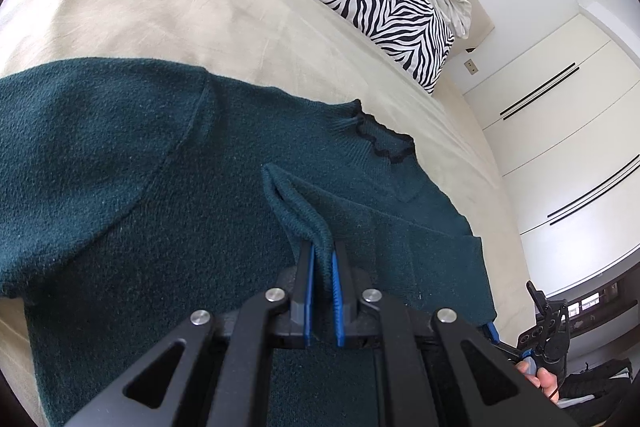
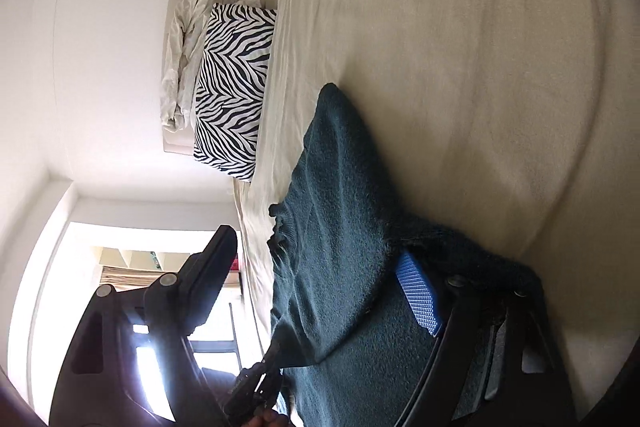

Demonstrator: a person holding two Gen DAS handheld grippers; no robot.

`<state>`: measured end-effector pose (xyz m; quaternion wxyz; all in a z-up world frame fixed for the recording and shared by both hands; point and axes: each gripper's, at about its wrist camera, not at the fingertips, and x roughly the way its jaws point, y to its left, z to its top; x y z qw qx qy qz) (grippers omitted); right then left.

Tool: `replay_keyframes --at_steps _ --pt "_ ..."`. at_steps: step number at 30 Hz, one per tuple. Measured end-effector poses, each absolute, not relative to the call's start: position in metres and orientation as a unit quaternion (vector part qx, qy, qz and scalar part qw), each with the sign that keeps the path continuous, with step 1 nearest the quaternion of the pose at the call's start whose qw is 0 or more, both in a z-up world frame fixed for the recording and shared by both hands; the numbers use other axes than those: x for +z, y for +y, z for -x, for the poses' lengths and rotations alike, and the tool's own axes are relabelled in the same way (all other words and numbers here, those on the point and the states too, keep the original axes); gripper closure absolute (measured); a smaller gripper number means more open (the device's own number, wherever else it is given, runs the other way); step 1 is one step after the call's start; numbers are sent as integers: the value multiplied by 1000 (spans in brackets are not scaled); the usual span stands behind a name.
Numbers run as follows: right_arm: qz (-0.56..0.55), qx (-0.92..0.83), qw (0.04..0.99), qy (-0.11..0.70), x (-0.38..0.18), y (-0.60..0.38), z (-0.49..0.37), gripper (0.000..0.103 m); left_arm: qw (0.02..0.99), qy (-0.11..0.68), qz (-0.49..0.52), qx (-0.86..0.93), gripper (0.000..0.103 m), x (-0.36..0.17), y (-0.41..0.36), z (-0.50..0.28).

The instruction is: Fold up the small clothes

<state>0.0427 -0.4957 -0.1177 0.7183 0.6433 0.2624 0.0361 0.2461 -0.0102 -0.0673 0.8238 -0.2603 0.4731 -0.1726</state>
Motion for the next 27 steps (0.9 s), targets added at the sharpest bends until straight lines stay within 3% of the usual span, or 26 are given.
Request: replay_keyframes --at_steps 8,15,21,27 --pt "-661 30 716 222 -132 -511 -29 41 827 467 259 -173 94 -71 -10 -244" --pt "-650 31 720 241 -127 -507 -24 40 822 474 272 -161 91 -89 3 -247" --pt "-578 39 765 280 -80 -498 -13 38 824 465 276 -168 89 -96 5 -249" --pt "-552 75 769 314 -67 -507 -71 38 838 447 260 -173 89 -100 1 -245"
